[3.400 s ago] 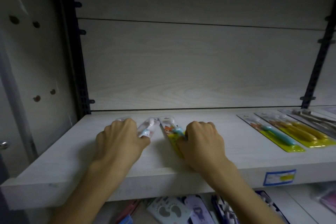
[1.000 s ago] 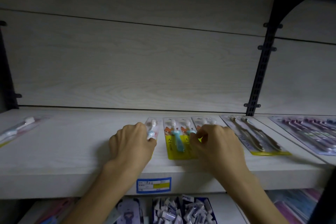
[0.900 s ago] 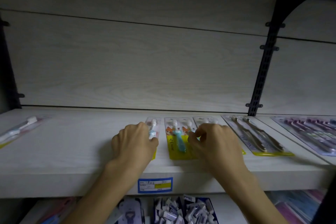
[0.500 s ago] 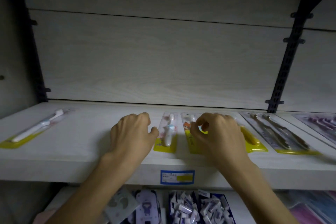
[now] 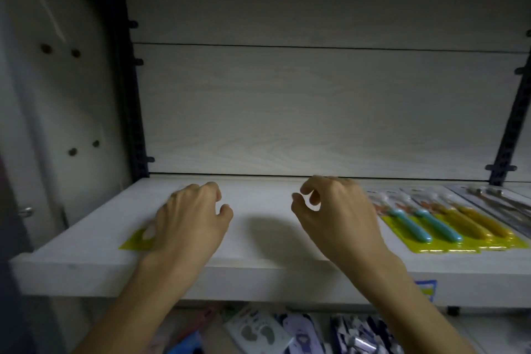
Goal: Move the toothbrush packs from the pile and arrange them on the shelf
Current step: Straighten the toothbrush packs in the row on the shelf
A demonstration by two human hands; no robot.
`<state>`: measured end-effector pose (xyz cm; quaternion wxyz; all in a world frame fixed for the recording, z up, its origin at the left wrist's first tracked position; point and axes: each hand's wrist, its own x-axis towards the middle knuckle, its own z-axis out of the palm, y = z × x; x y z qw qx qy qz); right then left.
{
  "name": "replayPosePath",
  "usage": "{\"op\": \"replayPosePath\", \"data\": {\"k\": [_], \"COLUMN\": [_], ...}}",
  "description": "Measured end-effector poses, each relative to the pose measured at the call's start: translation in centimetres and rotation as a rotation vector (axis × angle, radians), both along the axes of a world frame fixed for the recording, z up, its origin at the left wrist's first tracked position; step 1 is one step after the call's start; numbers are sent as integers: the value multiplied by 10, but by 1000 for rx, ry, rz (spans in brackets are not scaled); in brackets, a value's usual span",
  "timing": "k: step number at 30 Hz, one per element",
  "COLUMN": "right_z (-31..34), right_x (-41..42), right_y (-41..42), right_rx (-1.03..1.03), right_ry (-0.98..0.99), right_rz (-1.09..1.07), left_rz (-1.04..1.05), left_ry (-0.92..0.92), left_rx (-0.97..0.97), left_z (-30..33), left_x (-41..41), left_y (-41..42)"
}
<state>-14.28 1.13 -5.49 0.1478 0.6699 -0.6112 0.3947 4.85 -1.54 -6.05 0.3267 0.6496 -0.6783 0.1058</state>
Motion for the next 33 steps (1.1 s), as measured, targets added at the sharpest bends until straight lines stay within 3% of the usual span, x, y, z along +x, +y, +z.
{"op": "replayPosePath", "data": {"k": [8,16,24,33], "right_z": [-12,-11,-17,-16], "right_x": [76,99,72,1], "right_y": [-10,-4,12,26], "right_rx": [65,123,112,94], "right_ry": [-19,15,6,-6], "right_rz": [-44,-100,-193,-230], "left_rz": [26,74,19,-52], "left_ry": [-68,-143,-74,-23], "left_rx": [39,188,159,125], "left_z": [-6,-6,-2,4], "left_x": [81,100,76,-7], "left_y": [-10,-13,-9,-3]}}
